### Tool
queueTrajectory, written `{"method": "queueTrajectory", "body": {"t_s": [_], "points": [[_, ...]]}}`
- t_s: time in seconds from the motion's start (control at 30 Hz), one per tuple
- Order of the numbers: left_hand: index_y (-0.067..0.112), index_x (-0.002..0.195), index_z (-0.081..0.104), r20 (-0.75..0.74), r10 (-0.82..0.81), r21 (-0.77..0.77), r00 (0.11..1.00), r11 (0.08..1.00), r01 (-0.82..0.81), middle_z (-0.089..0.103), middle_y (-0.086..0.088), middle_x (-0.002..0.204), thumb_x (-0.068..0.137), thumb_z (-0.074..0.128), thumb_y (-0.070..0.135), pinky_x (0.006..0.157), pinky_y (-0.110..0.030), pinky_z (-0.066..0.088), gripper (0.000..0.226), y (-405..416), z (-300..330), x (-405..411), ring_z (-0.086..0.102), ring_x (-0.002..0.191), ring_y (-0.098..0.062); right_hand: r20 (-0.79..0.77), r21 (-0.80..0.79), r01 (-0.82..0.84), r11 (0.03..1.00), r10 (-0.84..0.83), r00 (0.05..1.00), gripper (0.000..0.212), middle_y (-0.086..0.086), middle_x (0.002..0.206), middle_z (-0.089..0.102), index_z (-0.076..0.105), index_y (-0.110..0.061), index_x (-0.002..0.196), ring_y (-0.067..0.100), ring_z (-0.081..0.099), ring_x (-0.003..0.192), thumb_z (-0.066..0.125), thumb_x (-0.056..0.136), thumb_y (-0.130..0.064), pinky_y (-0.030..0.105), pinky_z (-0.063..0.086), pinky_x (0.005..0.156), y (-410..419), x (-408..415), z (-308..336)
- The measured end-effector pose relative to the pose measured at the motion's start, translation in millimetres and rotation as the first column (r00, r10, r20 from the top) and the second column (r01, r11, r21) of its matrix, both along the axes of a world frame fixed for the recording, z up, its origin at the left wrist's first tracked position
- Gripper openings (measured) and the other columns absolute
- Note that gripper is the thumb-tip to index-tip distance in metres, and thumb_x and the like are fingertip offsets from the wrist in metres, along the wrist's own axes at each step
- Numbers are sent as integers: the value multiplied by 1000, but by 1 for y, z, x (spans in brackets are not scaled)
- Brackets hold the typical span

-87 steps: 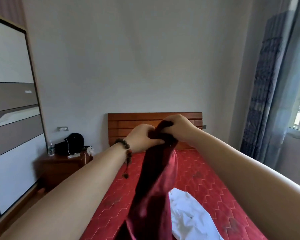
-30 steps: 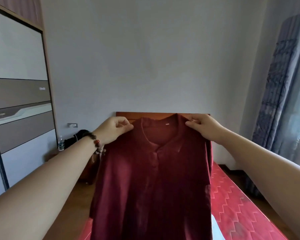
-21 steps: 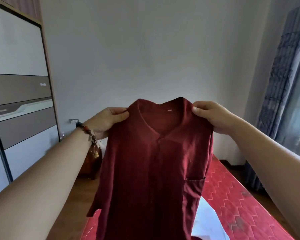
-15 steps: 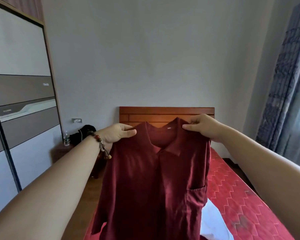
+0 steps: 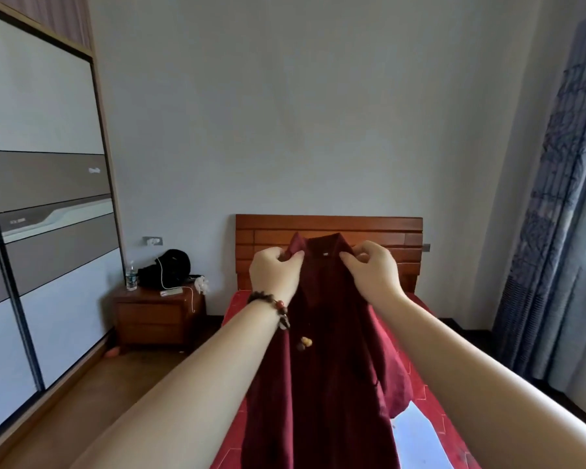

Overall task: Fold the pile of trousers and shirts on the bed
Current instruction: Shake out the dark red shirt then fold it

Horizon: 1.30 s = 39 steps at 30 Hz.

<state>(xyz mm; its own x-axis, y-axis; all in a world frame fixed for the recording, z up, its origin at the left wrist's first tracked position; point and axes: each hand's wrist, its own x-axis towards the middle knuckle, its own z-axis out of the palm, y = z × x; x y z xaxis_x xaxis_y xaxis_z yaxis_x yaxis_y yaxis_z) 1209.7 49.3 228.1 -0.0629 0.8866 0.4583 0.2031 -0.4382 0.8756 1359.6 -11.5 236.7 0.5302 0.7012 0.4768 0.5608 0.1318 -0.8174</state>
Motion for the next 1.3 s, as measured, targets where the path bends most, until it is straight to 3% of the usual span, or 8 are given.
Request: {"method": "queueTrajectory", "body": {"t_s": [0.27,0.4,0.47,0.53,0.63,0.77,1.0,1.3], "points": [[15,93,71,-10,-520,-5,854,854,520,73,-8,87,89,63,43,76,-40,56,29,-24,6,4,70,83,-20,-404,-5,-418,908,381,832,17,17,84,68,63,3,98,25,70,72,49,95,-7,35,58,60,-26,-35,26],[22,107,70,-15,-665,23,746,746,665,74,1,100,84,74,20,81,-25,55,23,-15,-4,-6,69,96,-14,-168,-193,-414,890,386,907,18,10,91,74,69,-1,102,16,71,76,56,95,-11,32,60,70,-37,-22,43],[28,100,72,-49,-661,45,749,747,663,74,8,97,86,70,10,79,-15,50,23,-12,-3,-11,69,94,-6,260,-215,-229,949,282,924,16,-8,88,71,72,-16,103,4,65,76,66,89,-22,26,54,72,-39,-9,54],[35,92,74,-110,-666,53,738,738,673,74,13,93,86,69,8,79,-11,48,29,-13,1,-16,68,92,-2,539,-198,-202,959,279,795,44,-13,111,59,61,-30,121,2,55,99,75,80,-30,23,44,88,-41,4,68],[38,91,74,-199,-693,54,693,698,714,74,10,95,85,71,11,83,-13,49,29,-16,11,-18,68,94,-5,549,-479,-276,833,530,646,64,-21,124,52,50,-38,131,-9,46,109,79,74,-40,12,36,91,-39,9,87],[24,95,67,-181,-618,78,765,766,638,75,0,90,80,78,18,87,-31,55,20,-14,16,-19,71,88,-14,580,-499,-223,837,514,632,16,-8,70,62,66,-22,86,-1,50,58,75,79,-33,14,40,57,-29,6,98],[26,83,52,-432,-157,444,888,820,361,59,19,84,83,70,5,75,-13,47,27,-12,-25,-52,59,84,5,569,-316,-291,903,426,704,21,0,75,64,61,-26,92,9,53,62,66,82,-8,20,44,61,-32,12,115],[16,99,73,-425,-72,404,902,877,260,65,10,96,89,62,13,65,-7,43,15,-32,-59,-47,58,70,0,686,-312,-201,928,367,629,25,-9,92,69,70,-28,85,9,61,91,63,79,-5,16,44,79,-27,-3,120]]}}
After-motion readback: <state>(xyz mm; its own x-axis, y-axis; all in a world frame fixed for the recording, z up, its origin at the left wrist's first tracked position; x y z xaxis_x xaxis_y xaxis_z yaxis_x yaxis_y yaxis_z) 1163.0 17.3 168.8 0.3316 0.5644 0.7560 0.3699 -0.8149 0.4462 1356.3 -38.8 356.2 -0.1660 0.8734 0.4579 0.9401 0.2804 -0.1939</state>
